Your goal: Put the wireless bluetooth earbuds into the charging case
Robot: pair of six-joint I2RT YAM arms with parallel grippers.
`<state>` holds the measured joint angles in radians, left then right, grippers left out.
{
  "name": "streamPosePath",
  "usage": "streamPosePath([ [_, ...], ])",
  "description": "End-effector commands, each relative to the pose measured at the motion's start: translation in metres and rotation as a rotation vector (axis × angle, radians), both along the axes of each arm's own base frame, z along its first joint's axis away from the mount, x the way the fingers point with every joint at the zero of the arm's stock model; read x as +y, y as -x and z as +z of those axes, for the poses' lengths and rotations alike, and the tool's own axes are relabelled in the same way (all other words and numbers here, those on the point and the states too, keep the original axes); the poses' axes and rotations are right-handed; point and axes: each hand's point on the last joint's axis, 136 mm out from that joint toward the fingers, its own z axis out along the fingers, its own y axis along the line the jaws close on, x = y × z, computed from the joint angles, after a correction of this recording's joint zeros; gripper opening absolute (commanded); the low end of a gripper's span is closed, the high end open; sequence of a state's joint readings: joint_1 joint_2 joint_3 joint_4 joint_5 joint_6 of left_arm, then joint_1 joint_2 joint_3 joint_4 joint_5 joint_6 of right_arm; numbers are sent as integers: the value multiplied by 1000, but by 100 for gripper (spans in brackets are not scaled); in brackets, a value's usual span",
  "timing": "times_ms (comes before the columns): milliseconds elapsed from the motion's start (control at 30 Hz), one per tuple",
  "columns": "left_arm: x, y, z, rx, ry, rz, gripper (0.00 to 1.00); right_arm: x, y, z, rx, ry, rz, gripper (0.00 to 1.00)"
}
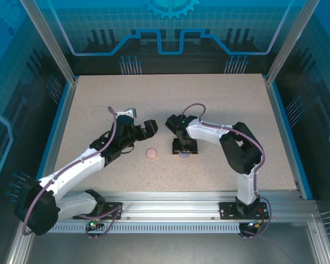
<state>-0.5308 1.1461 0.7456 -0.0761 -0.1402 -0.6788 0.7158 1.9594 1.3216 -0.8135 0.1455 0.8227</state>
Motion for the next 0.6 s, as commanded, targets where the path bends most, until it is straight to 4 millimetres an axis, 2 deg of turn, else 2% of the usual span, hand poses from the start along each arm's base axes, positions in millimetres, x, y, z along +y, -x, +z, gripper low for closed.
streamPosePath([
  [0, -11, -4, 18, -39, 22, -34, 99, -2, 7, -11, 23, 32, 10, 64],
  [267, -23, 2, 22, -43, 63, -86, 99, -4, 6, -13, 22, 40, 17, 52],
  [433, -16, 10, 21, -34, 107, -49, 99, -3, 8, -8, 16, 17, 6, 42],
  [567, 2, 15, 7, 1, 112, 54, 99, 1, 9, 9, -26, -38, -41, 41],
])
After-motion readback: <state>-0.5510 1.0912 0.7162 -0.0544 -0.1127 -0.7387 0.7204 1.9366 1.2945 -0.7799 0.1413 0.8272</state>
